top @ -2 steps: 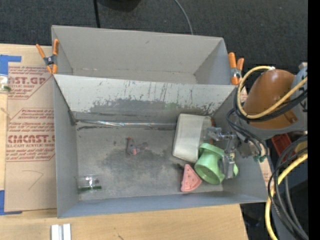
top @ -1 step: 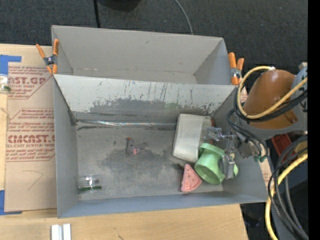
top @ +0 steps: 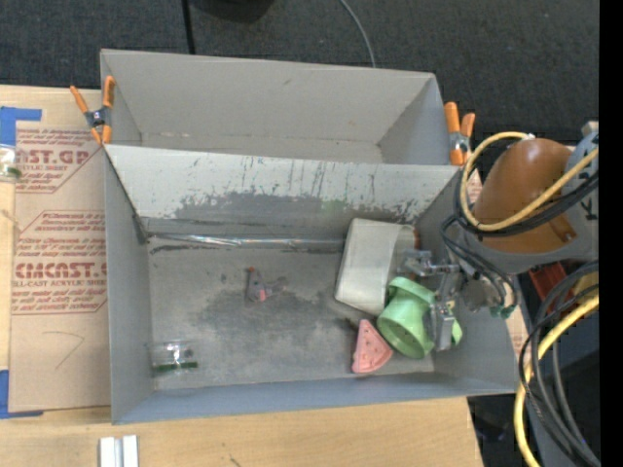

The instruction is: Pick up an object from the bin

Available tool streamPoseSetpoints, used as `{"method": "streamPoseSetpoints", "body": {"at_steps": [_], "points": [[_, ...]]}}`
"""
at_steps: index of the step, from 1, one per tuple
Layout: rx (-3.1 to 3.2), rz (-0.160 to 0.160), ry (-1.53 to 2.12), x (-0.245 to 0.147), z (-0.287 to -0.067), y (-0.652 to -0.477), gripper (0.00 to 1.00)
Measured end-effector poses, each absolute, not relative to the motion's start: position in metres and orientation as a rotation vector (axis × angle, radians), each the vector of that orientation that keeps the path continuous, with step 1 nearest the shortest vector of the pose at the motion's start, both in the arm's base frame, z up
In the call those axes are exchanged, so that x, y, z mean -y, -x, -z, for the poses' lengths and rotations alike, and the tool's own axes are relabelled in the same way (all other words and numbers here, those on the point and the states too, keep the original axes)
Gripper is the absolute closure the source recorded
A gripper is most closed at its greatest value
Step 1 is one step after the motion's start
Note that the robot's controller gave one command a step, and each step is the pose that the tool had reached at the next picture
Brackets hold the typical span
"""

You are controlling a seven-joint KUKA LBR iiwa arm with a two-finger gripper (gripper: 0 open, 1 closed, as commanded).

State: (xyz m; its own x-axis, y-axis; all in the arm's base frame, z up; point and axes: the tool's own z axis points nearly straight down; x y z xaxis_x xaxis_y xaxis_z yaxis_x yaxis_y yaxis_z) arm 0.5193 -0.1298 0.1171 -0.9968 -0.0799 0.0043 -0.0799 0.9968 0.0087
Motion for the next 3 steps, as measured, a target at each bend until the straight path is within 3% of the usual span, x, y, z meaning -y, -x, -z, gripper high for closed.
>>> {"method": "streamPoseSetpoints", "body": {"at_steps": [1,2,3], "points": [[3.143,0.006,-0.101,0.128,-0.128,-0.523,1.00],[3.143,0.005,-0.101,0.128,-0.128,-0.523,1.00],[3.145,0.005,-0.097,0.126,-0.250,-0.531,1.00]]}}
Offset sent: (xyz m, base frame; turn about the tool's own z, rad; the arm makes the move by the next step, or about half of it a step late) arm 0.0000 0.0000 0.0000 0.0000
